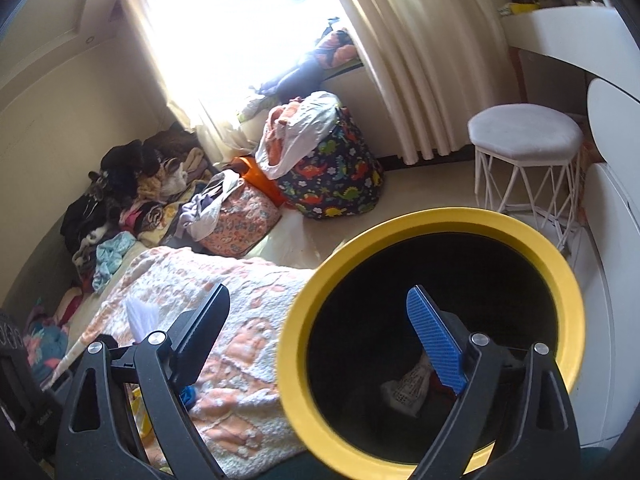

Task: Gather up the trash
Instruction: 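Open both tools to drop the bags into the yellow bin, then move both tools back over the trash on the bed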

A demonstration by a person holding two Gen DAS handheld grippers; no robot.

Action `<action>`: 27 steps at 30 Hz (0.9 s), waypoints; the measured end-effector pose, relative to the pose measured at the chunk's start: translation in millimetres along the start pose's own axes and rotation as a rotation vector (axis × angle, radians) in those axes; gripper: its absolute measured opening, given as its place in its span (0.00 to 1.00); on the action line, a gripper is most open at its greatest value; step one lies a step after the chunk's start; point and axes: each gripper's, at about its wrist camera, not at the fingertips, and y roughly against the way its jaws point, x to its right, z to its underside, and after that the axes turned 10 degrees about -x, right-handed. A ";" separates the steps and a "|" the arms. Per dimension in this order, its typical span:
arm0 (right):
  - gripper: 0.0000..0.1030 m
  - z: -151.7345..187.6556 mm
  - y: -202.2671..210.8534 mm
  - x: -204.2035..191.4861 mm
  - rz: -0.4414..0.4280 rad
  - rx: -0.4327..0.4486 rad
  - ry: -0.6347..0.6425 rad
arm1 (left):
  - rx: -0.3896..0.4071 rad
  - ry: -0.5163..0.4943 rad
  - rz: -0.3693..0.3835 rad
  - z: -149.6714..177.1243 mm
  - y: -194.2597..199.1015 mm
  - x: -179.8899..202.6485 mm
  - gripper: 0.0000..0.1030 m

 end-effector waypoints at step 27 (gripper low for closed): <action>0.89 41.8 0.7 -99.4 -0.049 -0.016 0.194 | 0.127 0.172 -0.108 -0.3 54.0 -98.2 0.89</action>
